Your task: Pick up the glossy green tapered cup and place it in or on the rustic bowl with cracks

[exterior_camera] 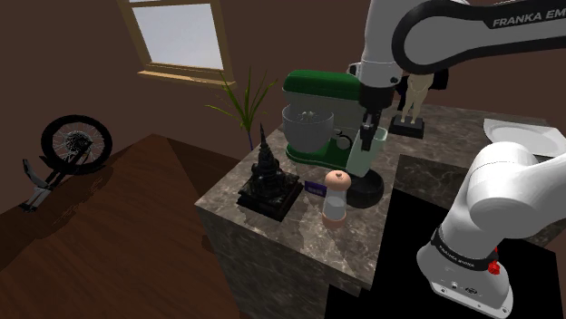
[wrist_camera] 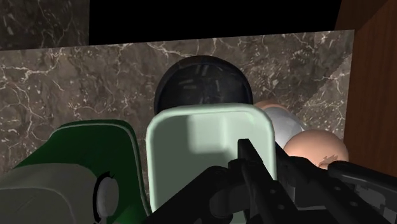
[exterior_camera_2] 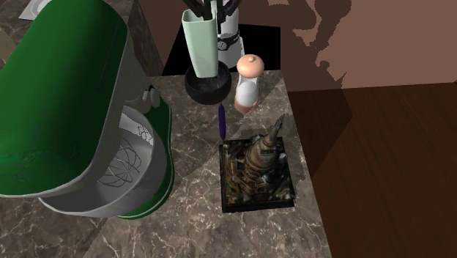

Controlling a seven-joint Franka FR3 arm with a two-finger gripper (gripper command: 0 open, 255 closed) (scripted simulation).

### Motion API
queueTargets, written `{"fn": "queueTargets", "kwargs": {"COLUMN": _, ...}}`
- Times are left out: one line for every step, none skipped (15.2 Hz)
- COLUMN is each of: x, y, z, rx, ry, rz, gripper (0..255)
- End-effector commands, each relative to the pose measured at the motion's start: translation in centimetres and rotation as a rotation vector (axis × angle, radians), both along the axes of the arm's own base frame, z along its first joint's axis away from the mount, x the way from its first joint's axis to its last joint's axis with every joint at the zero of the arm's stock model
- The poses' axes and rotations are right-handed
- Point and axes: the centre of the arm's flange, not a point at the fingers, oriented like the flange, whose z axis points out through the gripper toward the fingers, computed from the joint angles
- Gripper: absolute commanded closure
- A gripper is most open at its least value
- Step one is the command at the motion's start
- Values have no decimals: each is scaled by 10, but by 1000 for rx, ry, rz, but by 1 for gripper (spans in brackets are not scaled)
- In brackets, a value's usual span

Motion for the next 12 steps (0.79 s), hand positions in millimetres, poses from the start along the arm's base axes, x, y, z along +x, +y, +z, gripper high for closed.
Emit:
{"fn": "queueTargets", "kwargs": {"x": 0, "y": 0, "z": -11, "rx": 0, "ry": -1, "rz": 0, "gripper": 255}}
{"fn": "queueTargets", "kwargs": {"x": 0, "y": 0, "z": -16, "rx": 0, "ry": -1, "rz": 0, "gripper": 255}}
{"fn": "queueTargets", "kwargs": {"x": 0, "y": 0, "z": -25, "rx": 0, "ry": -1, "rz": 0, "gripper": 255}}
{"fn": "queueTargets", "kwargs": {"x": 0, "y": 0, "z": -25, "rx": 0, "ry": -1, "rz": 0, "gripper": 255}}
{"fn": "queueTargets", "kwargs": {"x": 0, "y": 0, "z": -25, "rx": 0, "ry": -1, "rz": 0, "gripper": 255}}
{"fn": "queueTargets", "kwargs": {"x": 0, "y": 0, "z": -25, "rx": 0, "ry": -1, "rz": 0, "gripper": 255}}
{"fn": "queueTargets", "kwargs": {"x": 0, "y": 0, "z": -25, "rx": 0, "ry": -1, "rz": 0, "gripper": 255}}
{"fn": "queueTargets", "kwargs": {"x": 0, "y": 0, "z": -25, "rx": 0, "ry": -1, "rz": 0, "gripper": 255}}
{"fn": "queueTargets", "kwargs": {"x": 0, "y": 0, "z": -25, "rx": 0, "ry": -1, "rz": 0, "gripper": 255}}
{"fn": "queueTargets", "kwargs": {"x": 0, "y": 0, "z": -25, "rx": 0, "ry": -1, "rz": 0, "gripper": 255}}
{"fn": "queueTargets", "kwargs": {"x": 0, "y": 0, "z": -25, "rx": 0, "ry": -1, "rz": 0, "gripper": 255}}
{"fn": "queueTargets", "kwargs": {"x": 0, "y": 0, "z": -25, "rx": 0, "ry": -1, "rz": 0, "gripper": 0}}
